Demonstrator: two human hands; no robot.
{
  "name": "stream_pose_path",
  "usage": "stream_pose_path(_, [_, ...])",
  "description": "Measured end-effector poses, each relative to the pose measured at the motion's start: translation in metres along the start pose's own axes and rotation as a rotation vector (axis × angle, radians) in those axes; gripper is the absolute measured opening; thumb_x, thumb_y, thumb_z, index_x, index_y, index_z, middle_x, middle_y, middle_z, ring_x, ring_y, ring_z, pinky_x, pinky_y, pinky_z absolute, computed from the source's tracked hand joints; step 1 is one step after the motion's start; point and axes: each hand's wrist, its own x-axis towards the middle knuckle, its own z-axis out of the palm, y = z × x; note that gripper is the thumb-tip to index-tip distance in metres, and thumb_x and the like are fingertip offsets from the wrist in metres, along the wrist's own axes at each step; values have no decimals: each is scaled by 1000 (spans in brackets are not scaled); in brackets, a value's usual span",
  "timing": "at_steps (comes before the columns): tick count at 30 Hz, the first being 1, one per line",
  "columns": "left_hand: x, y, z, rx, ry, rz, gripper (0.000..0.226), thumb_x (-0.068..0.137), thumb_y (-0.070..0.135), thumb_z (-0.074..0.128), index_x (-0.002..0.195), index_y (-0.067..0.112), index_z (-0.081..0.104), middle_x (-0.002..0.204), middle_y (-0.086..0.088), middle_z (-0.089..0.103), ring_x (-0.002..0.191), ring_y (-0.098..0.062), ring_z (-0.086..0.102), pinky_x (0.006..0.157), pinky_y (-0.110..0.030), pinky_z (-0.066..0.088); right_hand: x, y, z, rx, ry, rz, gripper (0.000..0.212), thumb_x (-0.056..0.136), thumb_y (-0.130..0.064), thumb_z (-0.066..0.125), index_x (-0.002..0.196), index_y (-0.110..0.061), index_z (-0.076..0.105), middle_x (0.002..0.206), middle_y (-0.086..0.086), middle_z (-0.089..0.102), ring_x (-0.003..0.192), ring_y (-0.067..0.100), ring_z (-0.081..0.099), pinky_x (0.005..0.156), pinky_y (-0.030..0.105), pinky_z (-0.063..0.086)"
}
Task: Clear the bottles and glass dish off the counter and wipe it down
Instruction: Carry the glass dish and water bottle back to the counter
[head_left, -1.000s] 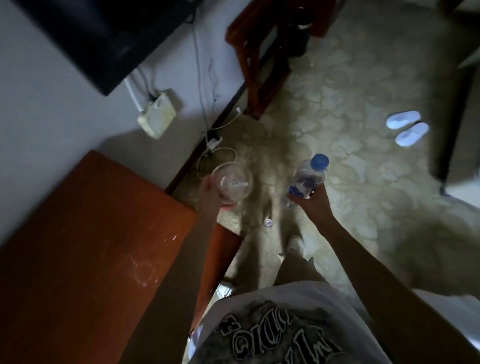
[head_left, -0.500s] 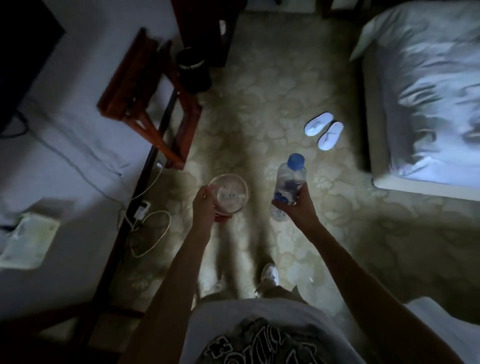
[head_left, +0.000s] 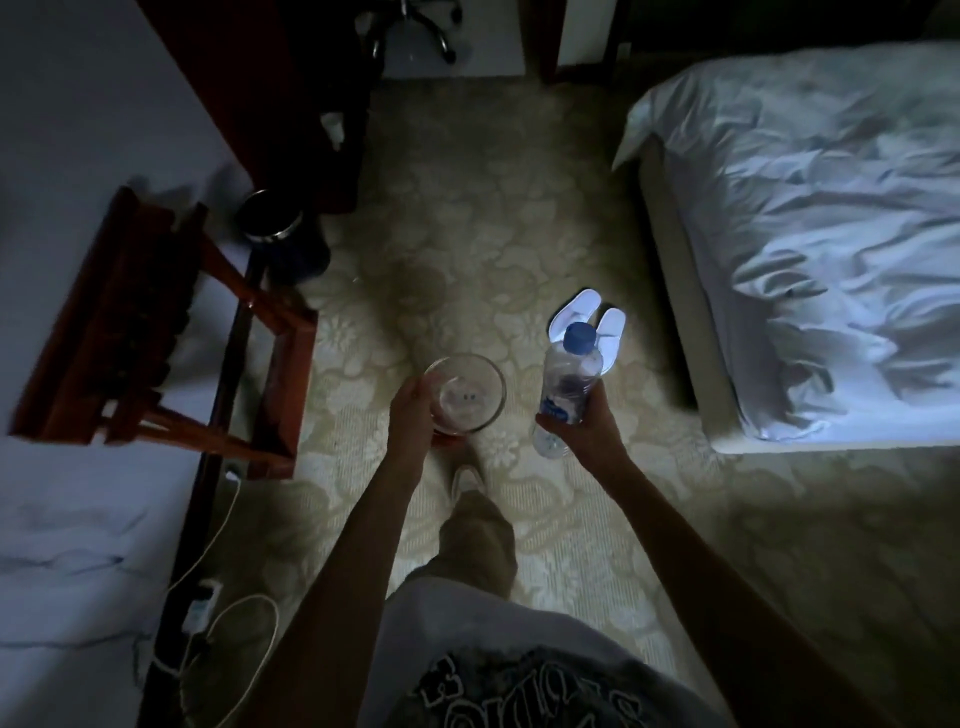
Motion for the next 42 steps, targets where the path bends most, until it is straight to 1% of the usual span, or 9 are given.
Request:
stream_pose_path(9, [190, 200, 58, 15, -38, -14, 30, 99, 14, 46, 125, 14, 60, 109, -6, 60, 78, -26, 63, 39, -29, 54, 233, -93, -8, 63, 129, 103, 68, 71, -14, 83, 124, -4, 42, 110, 1, 58, 109, 27, 61, 97, 49, 50])
stream_pose_path(13, [277, 255, 92, 72, -81, 9, 28, 97, 7, 45, 95, 28, 63, 94, 2, 62, 71, -27, 64, 37, -27, 52, 333, -102, 0, 79, 143, 144, 78, 60, -36, 83, 122, -5, 46, 111, 11, 63, 103, 28, 65, 93, 52, 52])
stream_pose_path(15, [324, 275, 112, 127, -98, 2, 23, 95, 6, 46, 84, 19, 62, 88, 1, 63, 56, -26, 65, 37, -26, 51, 392, -108, 6, 93, 135, 150, 76, 65, -26, 87, 124, -7, 43, 120, 11, 60, 108, 27, 62, 95, 48, 52])
stream_pose_path(18, [400, 312, 141, 140, -82, -19, 18, 97, 9, 45, 102, 13, 61, 86, -4, 63, 42, -20, 64, 43, -31, 53, 493, -124, 15, 130, 117, 135, 72, 66, -21, 88, 121, -8, 42, 119, 10, 59, 106, 27, 63, 91, 44, 55])
stream_pose_path(22, [496, 381, 162, 123, 1, -31, 27, 101, 18, 45, 119, 5, 61, 106, -7, 63, 70, -23, 65, 41, -34, 57, 629, -169, 15, 125, 36, 109, 62, 66, -19, 87, 113, -12, 47, 106, 0, 62, 95, 11, 65, 80, 26, 55])
stream_pose_path(25, [560, 439, 162, 110, 101, -10, 39, 104, 27, 41, 124, -1, 58, 118, -19, 63, 67, -30, 65, 37, -26, 51, 731, -218, 21, 121, -26, 38, 54, 69, -9, 86, 105, -10, 46, 95, -6, 58, 79, -5, 60, 69, 11, 48])
stream_pose_path(29, [642, 515, 156, 69, 182, 50, 36, 105, 28, 37, 124, 11, 62, 119, -29, 56, 77, -40, 62, 33, -20, 45, 852, -280, 50, 94, -135, -13, 54, 71, -11, 85, 110, -8, 47, 104, 0, 62, 90, 12, 64, 79, 20, 52])
stream_pose_path(34, [750, 590, 152, 35, 229, 68, 34, 106, 27, 37, 123, 14, 63, 73, -9, 57, 39, -19, 62, 33, -19, 42, 987, -331, 113, 69, -222, -89, 63, 69, -14, 85, 119, -9, 46, 119, 10, 62, 107, 25, 63, 93, 45, 53])
stream_pose_path(42, [904, 748, 138, -54, 348, 79, 22, 104, 26, 44, 99, 20, 65, 77, 0, 61, 37, -7, 62, 48, -34, 54, 1187, -455, 182, 120, -355, -171, 62, 72, -13, 83, 122, -14, 47, 120, 6, 62, 107, 20, 63, 95, 39, 52])
